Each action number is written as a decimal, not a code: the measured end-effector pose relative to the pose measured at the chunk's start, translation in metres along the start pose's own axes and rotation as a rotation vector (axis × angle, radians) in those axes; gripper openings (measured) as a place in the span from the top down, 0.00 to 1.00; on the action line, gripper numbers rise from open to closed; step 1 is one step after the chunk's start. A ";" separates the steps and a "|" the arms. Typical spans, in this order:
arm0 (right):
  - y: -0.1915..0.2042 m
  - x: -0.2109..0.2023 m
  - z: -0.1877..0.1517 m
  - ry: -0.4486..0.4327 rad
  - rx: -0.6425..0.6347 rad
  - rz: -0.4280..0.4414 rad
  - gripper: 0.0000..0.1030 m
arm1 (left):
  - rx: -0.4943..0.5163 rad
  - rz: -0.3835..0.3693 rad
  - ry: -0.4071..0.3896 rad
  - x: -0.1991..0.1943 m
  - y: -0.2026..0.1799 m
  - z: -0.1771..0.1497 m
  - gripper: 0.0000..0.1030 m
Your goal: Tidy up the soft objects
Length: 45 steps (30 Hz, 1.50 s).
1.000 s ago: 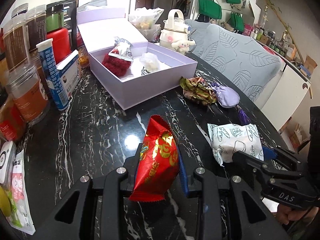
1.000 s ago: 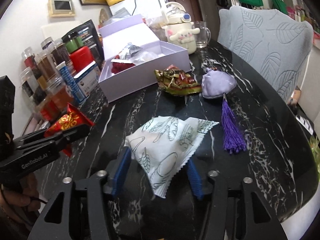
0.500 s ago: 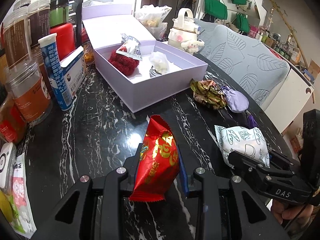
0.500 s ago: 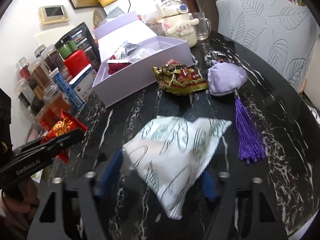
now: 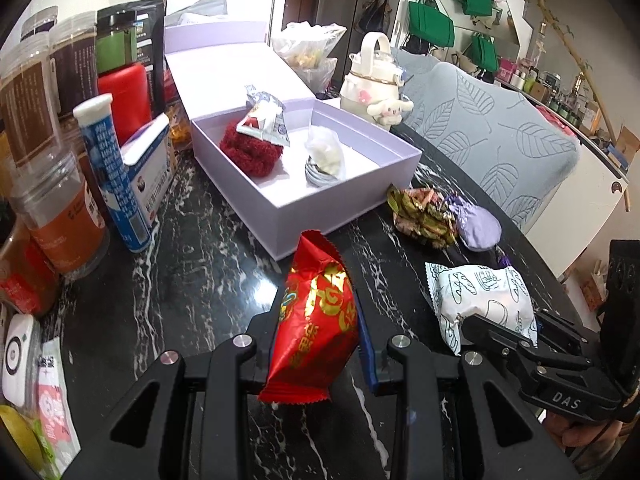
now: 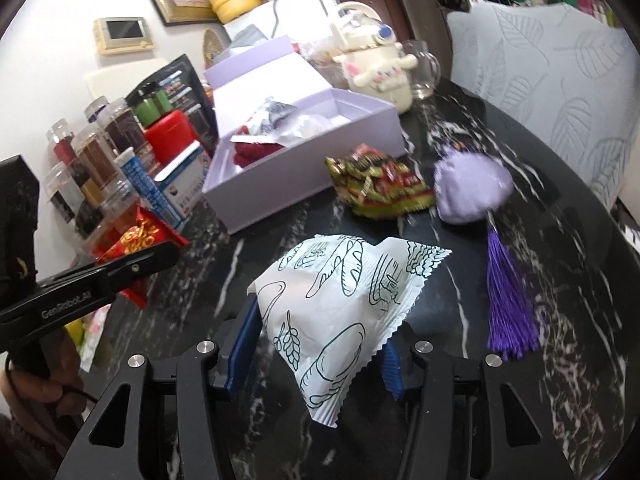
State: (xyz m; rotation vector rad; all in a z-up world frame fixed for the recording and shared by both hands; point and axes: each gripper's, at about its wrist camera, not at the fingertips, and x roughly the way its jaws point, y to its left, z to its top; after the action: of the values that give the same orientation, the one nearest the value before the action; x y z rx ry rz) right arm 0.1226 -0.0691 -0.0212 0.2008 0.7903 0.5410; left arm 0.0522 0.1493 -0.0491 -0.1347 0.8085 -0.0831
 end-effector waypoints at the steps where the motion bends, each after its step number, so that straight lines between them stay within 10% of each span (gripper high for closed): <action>1: 0.003 -0.001 0.004 -0.006 -0.011 0.007 0.49 | 0.000 0.001 -0.005 -0.001 0.001 0.003 0.71; 45: 0.064 0.019 0.227 -0.255 -0.295 0.153 0.49 | 0.023 0.022 -0.336 0.000 0.031 0.197 0.71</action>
State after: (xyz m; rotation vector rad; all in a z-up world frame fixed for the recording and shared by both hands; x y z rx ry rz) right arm 0.2722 0.0014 0.1477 0.0551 0.4418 0.7532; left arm 0.1955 0.1971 0.0807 -0.1144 0.4737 -0.0474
